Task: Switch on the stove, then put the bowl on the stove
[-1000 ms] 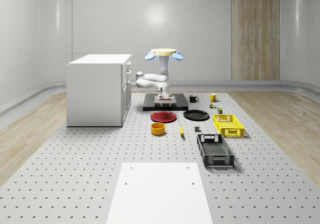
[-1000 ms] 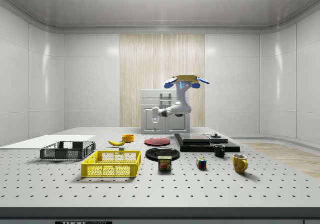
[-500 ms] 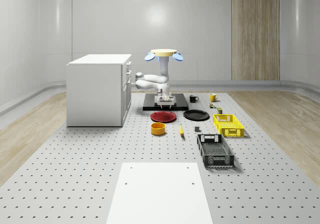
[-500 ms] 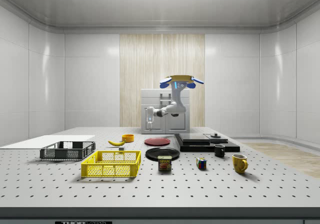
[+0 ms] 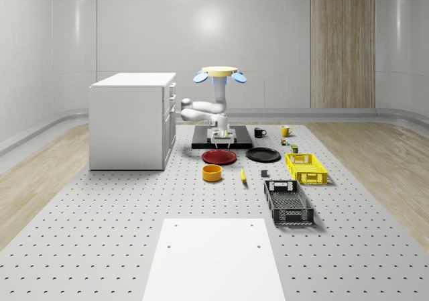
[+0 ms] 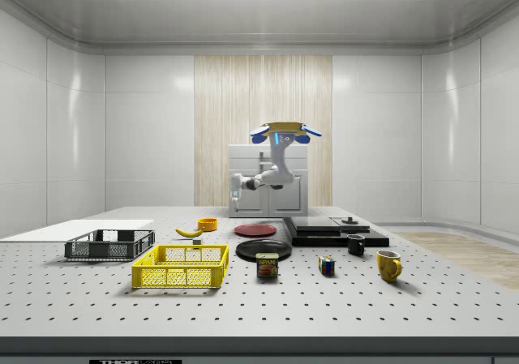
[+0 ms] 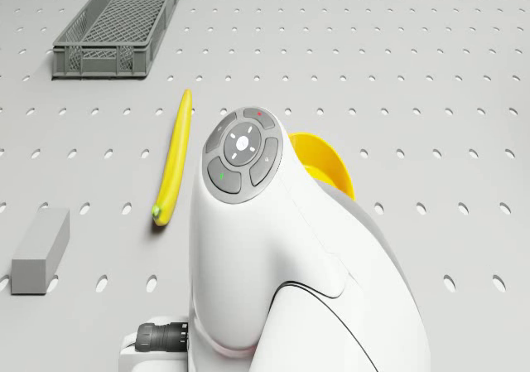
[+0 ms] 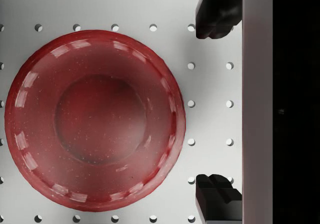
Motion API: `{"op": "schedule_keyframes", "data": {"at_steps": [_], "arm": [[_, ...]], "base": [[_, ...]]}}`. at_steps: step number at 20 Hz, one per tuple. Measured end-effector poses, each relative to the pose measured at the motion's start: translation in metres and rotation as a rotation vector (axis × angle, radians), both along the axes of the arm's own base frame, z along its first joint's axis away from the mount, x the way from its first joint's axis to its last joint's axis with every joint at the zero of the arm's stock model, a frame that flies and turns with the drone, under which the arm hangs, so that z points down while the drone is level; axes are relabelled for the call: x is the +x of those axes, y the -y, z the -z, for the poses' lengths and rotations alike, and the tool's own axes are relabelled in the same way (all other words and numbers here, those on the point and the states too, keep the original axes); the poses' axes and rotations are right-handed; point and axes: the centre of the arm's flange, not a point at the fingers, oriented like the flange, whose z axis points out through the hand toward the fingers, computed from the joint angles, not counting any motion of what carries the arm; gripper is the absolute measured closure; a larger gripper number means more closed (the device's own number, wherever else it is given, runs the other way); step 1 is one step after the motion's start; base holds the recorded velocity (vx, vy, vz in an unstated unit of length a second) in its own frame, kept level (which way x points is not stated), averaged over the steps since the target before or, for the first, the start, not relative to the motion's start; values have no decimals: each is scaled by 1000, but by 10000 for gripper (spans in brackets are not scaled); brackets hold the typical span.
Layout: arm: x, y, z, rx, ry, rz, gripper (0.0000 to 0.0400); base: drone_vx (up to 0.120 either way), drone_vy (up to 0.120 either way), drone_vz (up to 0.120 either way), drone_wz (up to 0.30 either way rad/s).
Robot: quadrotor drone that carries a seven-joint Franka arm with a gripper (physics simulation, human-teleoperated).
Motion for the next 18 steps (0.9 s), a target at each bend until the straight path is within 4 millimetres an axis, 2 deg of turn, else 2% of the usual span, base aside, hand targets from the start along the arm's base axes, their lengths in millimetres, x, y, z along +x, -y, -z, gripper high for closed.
{"op": "schedule_keyframes", "data": {"at_steps": [5, 9, 18], "arm": [[0, 0, 0, 0, 0, 0, 0], [0, 0, 0, 0, 0, 0, 0], [0, 0, 0, 0, 0, 0, 0]], "base": [[120, 0, 0, 0], [120, -100, 0, 0], [120, 0, 0, 0]]}}
